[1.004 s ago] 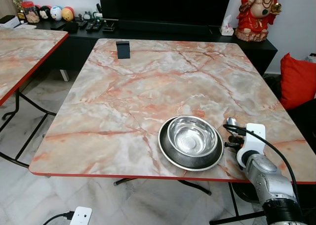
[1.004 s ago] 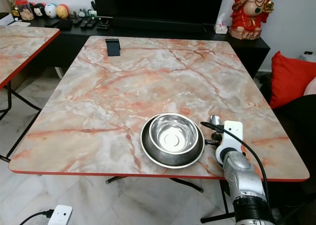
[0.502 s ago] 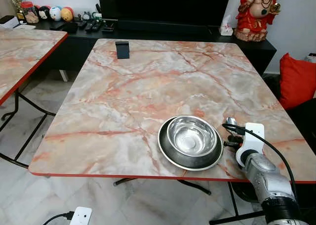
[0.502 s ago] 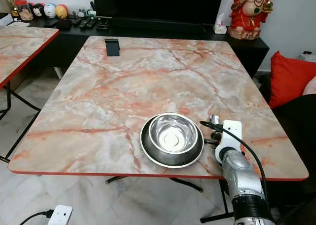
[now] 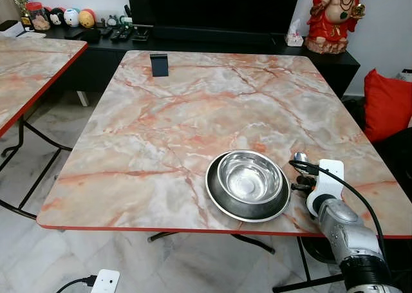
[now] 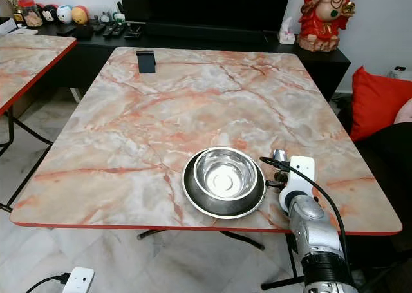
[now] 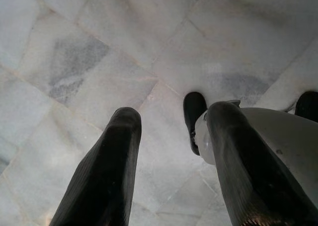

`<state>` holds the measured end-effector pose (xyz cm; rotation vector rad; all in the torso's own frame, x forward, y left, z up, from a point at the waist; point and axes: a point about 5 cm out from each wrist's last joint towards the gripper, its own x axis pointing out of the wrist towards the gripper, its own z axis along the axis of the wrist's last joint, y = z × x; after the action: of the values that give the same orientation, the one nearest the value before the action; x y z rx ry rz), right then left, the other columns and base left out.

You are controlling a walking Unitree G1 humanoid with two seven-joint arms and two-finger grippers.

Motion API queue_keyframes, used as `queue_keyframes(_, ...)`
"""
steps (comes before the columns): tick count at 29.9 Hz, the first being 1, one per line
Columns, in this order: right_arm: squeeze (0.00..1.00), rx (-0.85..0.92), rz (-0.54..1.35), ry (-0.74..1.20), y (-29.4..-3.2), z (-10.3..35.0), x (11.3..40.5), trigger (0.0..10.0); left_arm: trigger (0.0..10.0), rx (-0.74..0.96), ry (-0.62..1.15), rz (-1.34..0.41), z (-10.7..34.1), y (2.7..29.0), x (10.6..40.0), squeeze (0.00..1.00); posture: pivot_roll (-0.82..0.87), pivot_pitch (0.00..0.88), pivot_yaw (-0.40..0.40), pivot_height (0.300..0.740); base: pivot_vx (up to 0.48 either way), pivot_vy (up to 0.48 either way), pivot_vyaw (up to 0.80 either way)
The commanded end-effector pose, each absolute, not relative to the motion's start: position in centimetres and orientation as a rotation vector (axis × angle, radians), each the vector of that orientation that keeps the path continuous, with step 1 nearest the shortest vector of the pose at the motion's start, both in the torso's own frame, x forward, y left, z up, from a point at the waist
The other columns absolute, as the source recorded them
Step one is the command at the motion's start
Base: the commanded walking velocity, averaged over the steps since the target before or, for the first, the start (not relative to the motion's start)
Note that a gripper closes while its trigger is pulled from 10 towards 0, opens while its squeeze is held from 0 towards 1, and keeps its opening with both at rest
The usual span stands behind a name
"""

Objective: Setting the table

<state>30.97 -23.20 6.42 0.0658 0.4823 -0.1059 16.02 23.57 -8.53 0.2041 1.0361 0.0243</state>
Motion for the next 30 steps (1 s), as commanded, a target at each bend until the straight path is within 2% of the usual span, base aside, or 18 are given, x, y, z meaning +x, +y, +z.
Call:
queue_keyframes(1,0.63,0.068,-0.102,0.502,-22.97,6.05,30.98,10.0,10.0,0.208,1.059,0.025,-8.77,23.51,15.53,0.0,0.02,0.0,-0.034,0.728,0.0,0.0,0.0)
queue_keyframes(3,0.67,0.07,-0.102,0.502,-22.94,6.05,31.0,10.0,10.0,0.207,1.059,0.025,-8.76,23.51,15.54,0.0,0.02,0.0,-0.032,0.728,0.0,0.0,0.0)
queue_keyframes(9,0.68,0.071,-0.102,0.501,-22.87,6.06,31.03,10.0,10.0,0.207,1.058,0.024,-8.76,23.52,15.54,0.0,0.02,0.0,-0.032,0.728,0.0,0.0,0.0)
queue_keyframes(15,0.64,0.069,-0.103,0.501,-22.85,6.05,31.05,10.0,10.0,0.207,1.058,0.024,-8.76,23.52,15.55,0.0,0.02,0.0,-0.033,0.728,0.0,0.0,0.0)
queue_keyframes(16,0.57,0.068,-0.106,0.497,-22.87,6.08,31.06,10.0,10.0,0.207,1.059,0.024,-8.76,23.52,15.55,0.0,0.02,0.0,-0.033,0.728,0.0,0.0,0.0)
queue_keyframes(17,0.41,0.069,-0.109,0.493,-22.89,6.1,31.08,10.0,10.0,0.207,1.059,0.025,-8.76,23.52,15.55,0.0,0.02,0.0,-0.031,0.728,0.0,0.0,0.0)
queue_keyframes(19,0.41,0.07,-0.111,0.49,-22.9,6.12,31.09,10.0,10.0,0.207,1.059,0.025,-8.75,23.52,15.56,0.0,0.02,0.0,-0.031,0.728,0.0,0.0,0.0)
queue_keyframes(20,0.0,0.071,-0.113,0.489,-22.91,6.12,31.09,10.0,10.0,0.207,1.059,0.024,-8.75,23.52,15.56,0.0,0.02,0.0,-0.029,0.728,0.0,0.0,0.0)
queue_keyframes(30,0.0,0.082,-0.107,0.476,-22.73,6.22,31.15,10.0,10.0,0.209,1.057,0.022,-8.74,23.52,15.59,0.0,0.02,0.0,-0.026,0.728,0.0,0.0,0.0)
